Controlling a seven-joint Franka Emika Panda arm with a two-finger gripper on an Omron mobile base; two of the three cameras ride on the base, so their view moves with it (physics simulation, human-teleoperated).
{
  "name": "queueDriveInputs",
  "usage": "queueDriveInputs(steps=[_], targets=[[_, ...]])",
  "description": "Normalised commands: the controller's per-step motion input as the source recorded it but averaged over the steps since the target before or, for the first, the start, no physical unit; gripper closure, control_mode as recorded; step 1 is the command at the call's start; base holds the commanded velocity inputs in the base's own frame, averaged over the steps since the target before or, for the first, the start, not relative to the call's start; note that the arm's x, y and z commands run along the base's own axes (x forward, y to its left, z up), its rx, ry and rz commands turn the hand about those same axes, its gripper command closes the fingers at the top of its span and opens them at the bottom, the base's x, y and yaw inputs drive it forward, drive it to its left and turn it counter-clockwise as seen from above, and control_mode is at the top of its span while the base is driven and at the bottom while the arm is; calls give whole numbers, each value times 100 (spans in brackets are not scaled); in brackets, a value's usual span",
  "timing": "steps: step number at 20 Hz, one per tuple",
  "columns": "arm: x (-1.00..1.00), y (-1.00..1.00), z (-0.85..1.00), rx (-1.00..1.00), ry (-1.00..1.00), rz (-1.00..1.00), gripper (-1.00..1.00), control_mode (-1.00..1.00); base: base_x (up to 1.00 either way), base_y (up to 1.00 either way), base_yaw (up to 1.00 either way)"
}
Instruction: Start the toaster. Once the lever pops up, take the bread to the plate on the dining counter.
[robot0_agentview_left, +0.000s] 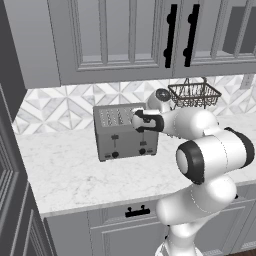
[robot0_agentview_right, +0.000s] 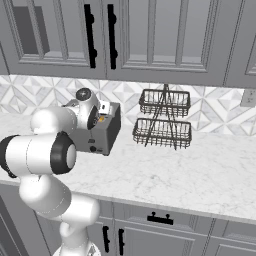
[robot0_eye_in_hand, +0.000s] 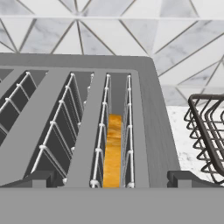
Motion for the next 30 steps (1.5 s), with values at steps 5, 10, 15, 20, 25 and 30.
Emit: queueDriveInputs(steps=[5,10,15,20,25,30], targets=[[0,0,0,0,0,0,-100,-100,0,0,0],[0,0,0,0,0,0,-100,-100,0,0,0],[0,0,0,0,0,0,-100,-100,0,0,0],[0,0,0,0,0,0,-100,-100,0,0,0],[0,0,0,0,0,0,-100,-100,0,0,0],[0,0,0,0,0,0,-100,-100,0,0,0]])
